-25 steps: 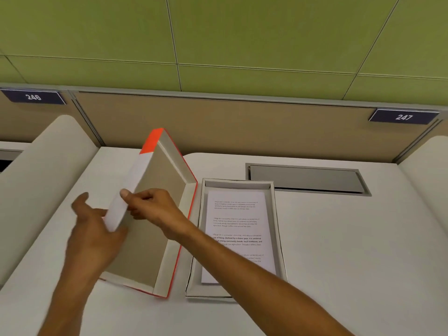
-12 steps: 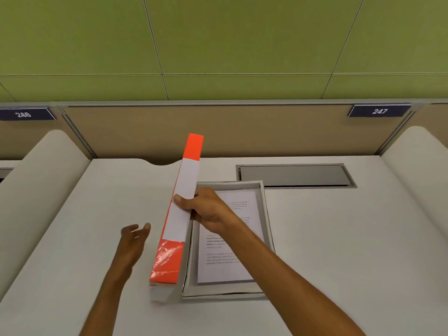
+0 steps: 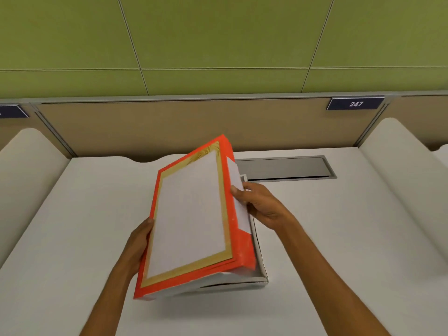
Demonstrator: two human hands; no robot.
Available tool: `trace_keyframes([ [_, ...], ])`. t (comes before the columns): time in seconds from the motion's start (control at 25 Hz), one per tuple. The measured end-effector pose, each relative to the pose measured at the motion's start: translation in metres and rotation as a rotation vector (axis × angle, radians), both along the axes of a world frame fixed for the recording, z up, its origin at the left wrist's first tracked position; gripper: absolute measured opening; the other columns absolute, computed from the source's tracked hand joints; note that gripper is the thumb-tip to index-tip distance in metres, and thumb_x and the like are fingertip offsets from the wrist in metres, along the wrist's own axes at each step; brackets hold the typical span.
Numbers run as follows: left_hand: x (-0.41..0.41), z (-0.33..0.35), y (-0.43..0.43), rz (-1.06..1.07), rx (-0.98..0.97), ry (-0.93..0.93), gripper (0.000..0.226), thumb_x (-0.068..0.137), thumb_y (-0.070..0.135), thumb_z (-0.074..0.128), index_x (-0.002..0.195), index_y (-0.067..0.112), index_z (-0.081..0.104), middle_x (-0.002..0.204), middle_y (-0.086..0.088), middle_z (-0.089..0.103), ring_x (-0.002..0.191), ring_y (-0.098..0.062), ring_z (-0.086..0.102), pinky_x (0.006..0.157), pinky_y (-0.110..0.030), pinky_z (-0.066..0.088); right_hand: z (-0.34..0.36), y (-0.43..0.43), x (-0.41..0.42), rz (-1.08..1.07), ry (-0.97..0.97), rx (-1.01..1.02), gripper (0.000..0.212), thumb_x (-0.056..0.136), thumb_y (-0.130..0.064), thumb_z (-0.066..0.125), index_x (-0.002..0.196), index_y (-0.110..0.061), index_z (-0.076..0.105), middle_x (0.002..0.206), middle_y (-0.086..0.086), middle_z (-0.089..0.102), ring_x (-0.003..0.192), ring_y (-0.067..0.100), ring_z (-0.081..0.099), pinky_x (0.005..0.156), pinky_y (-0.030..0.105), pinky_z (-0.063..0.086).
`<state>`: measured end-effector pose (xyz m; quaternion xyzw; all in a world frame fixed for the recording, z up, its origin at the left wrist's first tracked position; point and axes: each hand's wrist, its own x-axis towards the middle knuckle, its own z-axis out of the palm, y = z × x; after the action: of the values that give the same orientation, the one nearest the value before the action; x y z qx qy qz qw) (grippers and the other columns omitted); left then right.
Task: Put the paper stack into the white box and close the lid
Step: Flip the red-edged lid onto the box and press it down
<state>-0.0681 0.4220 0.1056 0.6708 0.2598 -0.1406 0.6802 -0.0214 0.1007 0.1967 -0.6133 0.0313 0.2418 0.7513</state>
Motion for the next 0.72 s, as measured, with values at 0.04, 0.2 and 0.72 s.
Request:
trace_keyframes([
  [0.04, 0.001, 0.001, -0.006, -0.014, 0.082, -0.042, 0.048, 0.094, 0.055, 0.044, 0.130, 0.026, 0.059, 0.124, -0.010, 0.069, 0.107, -0.034, 0.068, 0.093, -0.053, 0.054, -0.011, -0.014, -0.001, -0.033, -0.007, -0.112, 0.044, 0.086, -0.038, 0.069, 0.115, -0.005, 0.067, 0.111, 0.009, 0.074, 0.102, 0.026, 0.071, 0.091, 0.040, 0.057],
  [0.2, 0.001, -0.007, -0.036, -0.152, 0.454, -0.147, 0.056, 0.096, 0.057, 0.031, 0.146, 0.032, 0.037, 0.142, -0.003, 0.054, 0.124, -0.032, 0.057, 0.104, -0.053, 0.045, -0.065, -0.038, -0.015, -0.173, -0.067, -0.461, 0.075, 0.073, -0.075, 0.058, 0.087, -0.002, 0.068, 0.082, 0.005, 0.076, 0.076, 0.021, 0.075, 0.075, 0.036, 0.060],
  [0.72, 0.017, -0.071, -0.047, -0.269, 0.773, -0.220, 0.059, 0.099, 0.048, 0.027, 0.153, 0.025, 0.023, 0.126, -0.014, 0.058, 0.101, -0.022, 0.059, 0.087, -0.040, 0.052, -0.170, -0.051, -0.029, -0.250, -0.142, -0.610, 0.063, 0.086, -0.068, 0.044, 0.095, -0.010, 0.067, 0.085, 0.009, 0.073, 0.075, 0.023, 0.072, 0.073, 0.028, 0.061],
])
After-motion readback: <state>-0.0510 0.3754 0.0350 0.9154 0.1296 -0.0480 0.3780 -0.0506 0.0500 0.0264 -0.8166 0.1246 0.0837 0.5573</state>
